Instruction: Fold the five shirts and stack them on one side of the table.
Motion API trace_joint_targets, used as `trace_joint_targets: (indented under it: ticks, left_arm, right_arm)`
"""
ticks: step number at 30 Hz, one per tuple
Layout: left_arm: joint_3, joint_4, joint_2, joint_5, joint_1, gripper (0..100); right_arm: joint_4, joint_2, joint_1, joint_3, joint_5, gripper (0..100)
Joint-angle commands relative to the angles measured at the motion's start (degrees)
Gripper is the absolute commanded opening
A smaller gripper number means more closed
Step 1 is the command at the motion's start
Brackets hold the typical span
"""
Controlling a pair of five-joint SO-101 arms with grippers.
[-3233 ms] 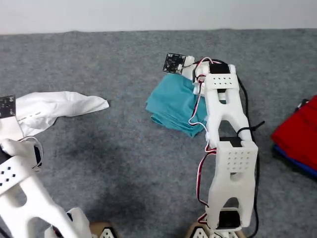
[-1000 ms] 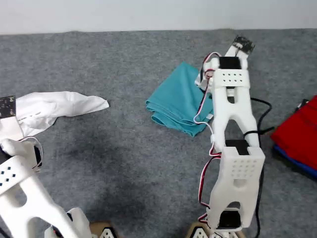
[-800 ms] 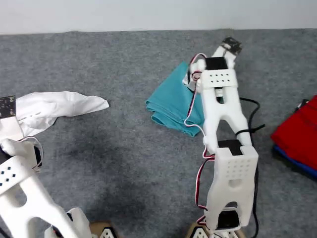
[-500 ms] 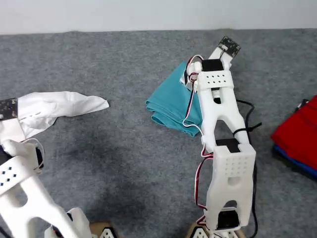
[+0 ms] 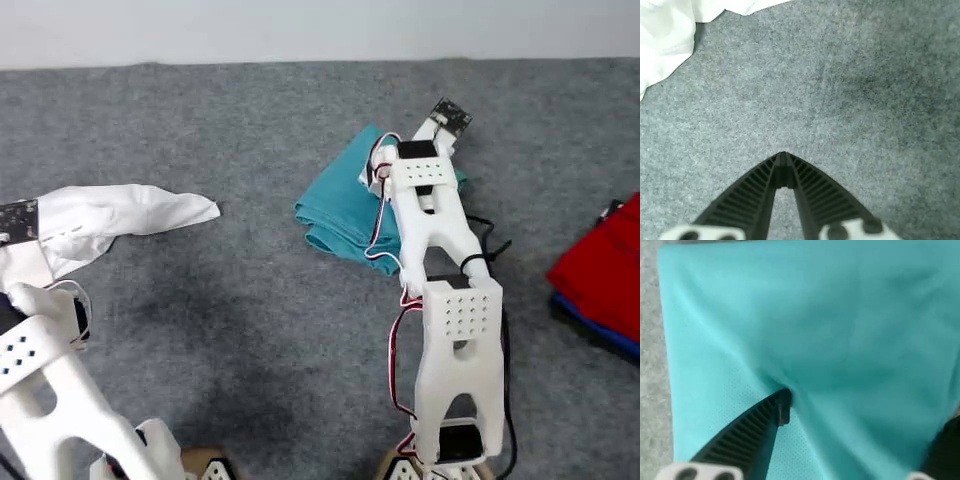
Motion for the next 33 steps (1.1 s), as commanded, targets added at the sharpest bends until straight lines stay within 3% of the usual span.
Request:
trace_joint_targets:
  ticks: [1, 8, 29, 33]
  left_arm:
    - [-0.4, -1.1, 0.1, -0.5, 0.4, 0]
    - [-0.4, -1.1, -0.1, -0.5, 0.4, 0]
    - [-0.6, -1.1, -0.3, -0.5, 1.2, 0]
    - [-0.6, -1.0, -0.4, -0.5, 3.3, 0]
  right_arm:
    - [-1.8, 1.4, 0.4, -2.0, -0.2, 33.6]
    - [-3.1, 1.7, 0.7, -2.0, -0.1, 0.9]
    - [10.5, -20.2, 6.5, -2.0, 1.6, 0.9]
    - [14.2, -24.7, 10.1, -2.0, 5.5, 0.9]
